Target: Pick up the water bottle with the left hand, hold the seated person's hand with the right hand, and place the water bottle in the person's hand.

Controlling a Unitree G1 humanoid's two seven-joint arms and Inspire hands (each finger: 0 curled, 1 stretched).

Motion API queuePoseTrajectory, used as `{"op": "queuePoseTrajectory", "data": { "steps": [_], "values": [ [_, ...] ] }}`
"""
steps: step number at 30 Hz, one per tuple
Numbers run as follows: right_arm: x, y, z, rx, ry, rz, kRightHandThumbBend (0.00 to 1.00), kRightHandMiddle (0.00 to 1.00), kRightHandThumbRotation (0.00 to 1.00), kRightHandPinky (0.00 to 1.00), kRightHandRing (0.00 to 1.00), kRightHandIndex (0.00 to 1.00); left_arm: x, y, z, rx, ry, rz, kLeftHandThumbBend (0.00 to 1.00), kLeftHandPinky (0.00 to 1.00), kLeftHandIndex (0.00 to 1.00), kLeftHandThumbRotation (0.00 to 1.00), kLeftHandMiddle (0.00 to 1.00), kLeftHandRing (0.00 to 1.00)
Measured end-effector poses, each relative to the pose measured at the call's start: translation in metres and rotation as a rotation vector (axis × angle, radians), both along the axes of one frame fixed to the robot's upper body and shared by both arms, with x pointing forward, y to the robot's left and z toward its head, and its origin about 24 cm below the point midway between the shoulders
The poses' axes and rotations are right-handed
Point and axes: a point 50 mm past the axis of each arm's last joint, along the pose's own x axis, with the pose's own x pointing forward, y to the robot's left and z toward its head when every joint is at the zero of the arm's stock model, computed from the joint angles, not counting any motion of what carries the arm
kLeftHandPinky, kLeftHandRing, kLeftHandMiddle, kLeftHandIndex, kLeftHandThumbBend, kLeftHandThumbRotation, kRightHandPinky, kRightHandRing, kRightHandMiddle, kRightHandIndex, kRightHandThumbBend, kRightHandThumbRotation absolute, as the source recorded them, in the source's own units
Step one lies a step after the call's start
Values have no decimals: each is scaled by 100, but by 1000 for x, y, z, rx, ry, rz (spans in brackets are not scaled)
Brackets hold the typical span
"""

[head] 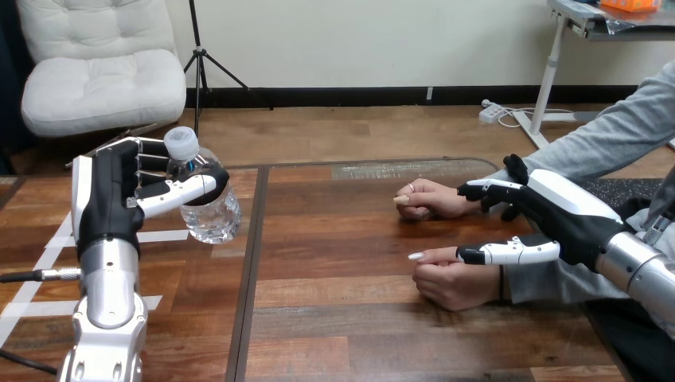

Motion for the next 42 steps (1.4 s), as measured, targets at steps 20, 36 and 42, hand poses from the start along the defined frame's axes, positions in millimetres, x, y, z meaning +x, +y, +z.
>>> {"op": "queuePoseTrajectory", "data": {
  "steps": [20, 36, 42],
  "values": [
    [-1, -5, 5, -31, 25, 24, 100, 86, 85, 76, 86, 86, -2, -1, 1, -24, -5, 6, 81, 37, 45, 0, 47, 42],
    [-4, -12, 10, -73, 22, 53, 100, 85, 87, 75, 85, 85, -4, 3, -2, -34, 7, 14, 80, 38, 46, 0, 47, 43],
    [-5, -15, 11, -88, 29, 51, 100, 85, 81, 75, 85, 85, -4, 3, -3, -40, 11, 10, 79, 38, 46, 0, 47, 43]
  ]
}}
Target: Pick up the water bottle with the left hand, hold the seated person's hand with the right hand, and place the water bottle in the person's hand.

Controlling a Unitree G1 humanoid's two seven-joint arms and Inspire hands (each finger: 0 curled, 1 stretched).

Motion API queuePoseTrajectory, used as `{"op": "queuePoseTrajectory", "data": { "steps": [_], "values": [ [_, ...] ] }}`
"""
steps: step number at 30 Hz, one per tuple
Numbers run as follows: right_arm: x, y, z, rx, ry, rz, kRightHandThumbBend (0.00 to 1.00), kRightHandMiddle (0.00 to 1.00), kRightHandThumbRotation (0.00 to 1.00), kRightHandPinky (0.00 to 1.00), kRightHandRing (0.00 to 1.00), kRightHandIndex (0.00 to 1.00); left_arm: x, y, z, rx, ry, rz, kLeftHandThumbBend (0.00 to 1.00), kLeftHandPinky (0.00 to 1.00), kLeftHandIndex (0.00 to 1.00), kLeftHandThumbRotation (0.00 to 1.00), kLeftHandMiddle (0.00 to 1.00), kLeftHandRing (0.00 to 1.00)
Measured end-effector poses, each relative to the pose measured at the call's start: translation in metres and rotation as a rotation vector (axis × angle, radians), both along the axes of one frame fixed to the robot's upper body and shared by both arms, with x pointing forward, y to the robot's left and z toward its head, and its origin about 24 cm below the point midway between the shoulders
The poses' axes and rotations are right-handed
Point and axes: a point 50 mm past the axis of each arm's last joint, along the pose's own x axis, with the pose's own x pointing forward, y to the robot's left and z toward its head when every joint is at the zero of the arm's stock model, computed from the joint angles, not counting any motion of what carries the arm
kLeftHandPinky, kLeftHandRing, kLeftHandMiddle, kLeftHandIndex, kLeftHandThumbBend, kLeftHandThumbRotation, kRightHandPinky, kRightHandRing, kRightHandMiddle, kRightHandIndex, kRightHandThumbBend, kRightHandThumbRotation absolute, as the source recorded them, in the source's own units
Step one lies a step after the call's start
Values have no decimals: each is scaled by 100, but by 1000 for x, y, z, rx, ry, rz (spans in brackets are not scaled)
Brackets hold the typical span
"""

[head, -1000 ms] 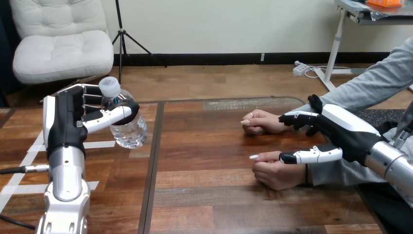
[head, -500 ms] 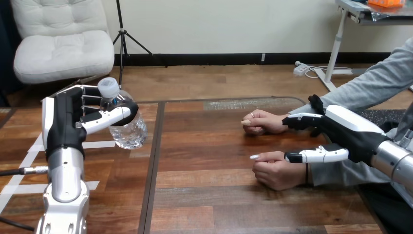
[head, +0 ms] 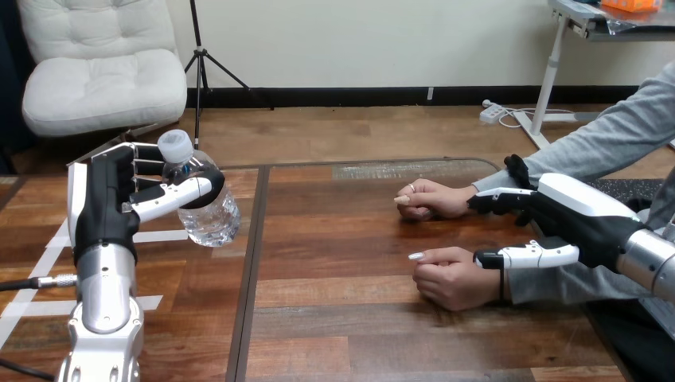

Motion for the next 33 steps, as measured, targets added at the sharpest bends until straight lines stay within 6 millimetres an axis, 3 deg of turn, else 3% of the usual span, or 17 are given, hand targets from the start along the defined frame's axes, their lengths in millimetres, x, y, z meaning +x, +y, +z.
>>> {"op": "queuePoseTrajectory", "data": {
  "steps": [14, 33],
  "values": [
    [-1, -2, -4, -52, 35, -7, 100, 86, 53, 76, 85, 85, -1, 0, -2, -5, 9, -6, 80, 37, 45, 0, 47, 43],
    [-1, -6, -6, -134, 69, -11, 100, 86, 32, 77, 85, 85, -3, 0, -3, -3, 10, -5, 80, 37, 45, 0, 46, 42]
  ]
}}
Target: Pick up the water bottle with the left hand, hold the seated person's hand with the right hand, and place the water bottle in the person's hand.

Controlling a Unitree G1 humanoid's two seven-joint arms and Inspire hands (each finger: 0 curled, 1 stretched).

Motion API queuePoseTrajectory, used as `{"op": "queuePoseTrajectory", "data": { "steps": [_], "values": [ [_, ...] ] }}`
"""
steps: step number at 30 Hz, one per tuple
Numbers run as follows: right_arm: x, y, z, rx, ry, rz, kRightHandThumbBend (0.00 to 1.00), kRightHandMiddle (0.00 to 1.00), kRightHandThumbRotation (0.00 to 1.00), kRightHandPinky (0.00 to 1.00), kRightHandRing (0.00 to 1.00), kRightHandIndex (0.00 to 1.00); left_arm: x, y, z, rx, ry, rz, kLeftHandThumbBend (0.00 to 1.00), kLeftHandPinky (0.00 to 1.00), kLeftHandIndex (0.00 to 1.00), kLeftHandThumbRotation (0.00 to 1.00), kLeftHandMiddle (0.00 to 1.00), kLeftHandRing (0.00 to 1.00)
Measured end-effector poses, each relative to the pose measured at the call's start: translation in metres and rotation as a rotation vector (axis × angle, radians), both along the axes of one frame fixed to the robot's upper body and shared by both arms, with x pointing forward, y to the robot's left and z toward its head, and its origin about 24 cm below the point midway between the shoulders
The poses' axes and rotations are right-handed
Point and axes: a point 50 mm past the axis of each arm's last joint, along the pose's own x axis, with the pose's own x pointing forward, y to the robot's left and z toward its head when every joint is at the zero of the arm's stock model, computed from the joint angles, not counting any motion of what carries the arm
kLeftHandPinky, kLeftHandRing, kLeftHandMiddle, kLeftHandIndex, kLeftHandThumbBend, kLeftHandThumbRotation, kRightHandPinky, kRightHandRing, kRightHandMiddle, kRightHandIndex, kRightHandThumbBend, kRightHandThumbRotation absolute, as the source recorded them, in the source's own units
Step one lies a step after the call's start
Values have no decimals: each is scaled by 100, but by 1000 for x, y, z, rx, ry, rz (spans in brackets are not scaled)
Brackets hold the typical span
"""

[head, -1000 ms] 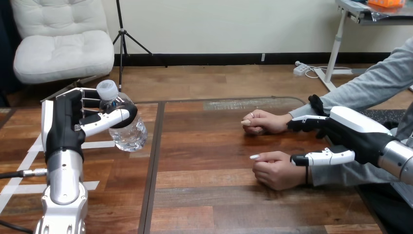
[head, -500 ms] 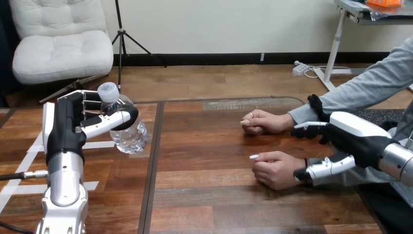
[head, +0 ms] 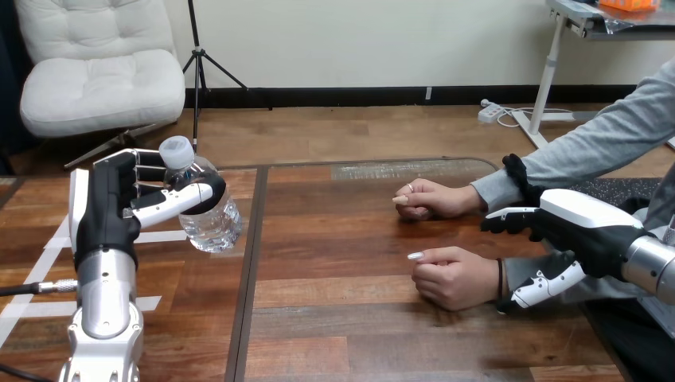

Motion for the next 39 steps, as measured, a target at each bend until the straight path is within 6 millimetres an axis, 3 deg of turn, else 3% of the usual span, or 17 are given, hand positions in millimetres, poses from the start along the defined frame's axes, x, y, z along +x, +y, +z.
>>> {"op": "queuePoseTrajectory", "data": {
  "steps": [23, 39],
  "values": [
    [1, 4, -4, -64, -15, 21, 100, 85, 25, 76, 84, 85, -2, 0, 10, -3, -44, -9, 80, 36, 45, 0, 46, 41],
    [2, 6, -6, -98, -23, 30, 100, 84, 26, 75, 84, 84, -4, 2, 16, -10, -71, -11, 80, 36, 44, 0, 46, 42]
  ]
}}
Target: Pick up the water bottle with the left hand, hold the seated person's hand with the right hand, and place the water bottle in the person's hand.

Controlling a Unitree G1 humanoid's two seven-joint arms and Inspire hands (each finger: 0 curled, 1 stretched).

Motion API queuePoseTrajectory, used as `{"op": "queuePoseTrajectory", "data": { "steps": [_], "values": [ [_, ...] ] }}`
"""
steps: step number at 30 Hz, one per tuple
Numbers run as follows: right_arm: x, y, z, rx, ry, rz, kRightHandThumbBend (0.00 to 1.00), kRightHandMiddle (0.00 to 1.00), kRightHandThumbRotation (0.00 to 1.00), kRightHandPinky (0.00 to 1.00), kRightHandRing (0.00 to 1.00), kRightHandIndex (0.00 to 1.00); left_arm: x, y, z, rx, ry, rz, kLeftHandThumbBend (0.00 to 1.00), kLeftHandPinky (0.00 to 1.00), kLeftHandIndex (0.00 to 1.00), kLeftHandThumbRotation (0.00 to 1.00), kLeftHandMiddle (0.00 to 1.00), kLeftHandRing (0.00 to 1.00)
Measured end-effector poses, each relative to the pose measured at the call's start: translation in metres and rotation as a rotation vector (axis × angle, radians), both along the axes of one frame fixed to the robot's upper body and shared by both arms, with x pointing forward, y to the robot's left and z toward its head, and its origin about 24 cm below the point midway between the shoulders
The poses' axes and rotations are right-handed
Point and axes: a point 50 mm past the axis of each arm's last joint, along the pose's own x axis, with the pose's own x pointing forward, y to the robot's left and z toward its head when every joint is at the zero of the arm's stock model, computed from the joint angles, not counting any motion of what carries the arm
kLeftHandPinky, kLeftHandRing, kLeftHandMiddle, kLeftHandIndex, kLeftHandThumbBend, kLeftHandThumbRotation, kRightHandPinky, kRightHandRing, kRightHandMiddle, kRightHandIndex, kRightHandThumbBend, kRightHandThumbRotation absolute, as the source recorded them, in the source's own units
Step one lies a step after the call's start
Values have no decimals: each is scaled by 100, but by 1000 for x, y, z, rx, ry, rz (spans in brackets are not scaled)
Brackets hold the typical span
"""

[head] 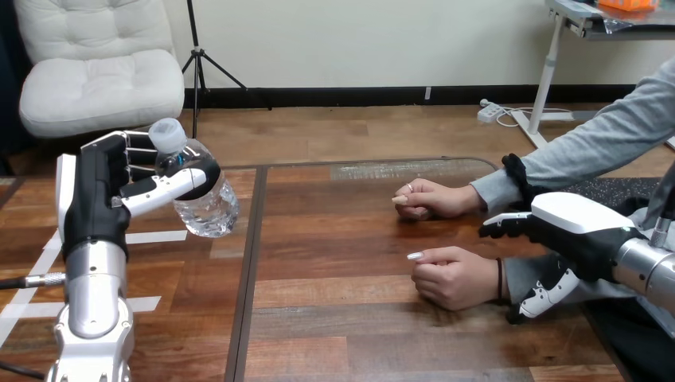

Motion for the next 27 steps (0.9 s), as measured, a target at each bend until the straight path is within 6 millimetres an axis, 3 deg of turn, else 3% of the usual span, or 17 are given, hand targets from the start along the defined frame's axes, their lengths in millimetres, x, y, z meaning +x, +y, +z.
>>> {"op": "queuePoseTrajectory", "data": {
  "steps": [27],
  "values": [
    [-1, -5, -10, -82, 31, -43, 100, 78, 27, 67, 77, 78, -3, 2, -4, -17, 11, -6, 79, 36, 44, 0, 46, 42]
  ]
}}
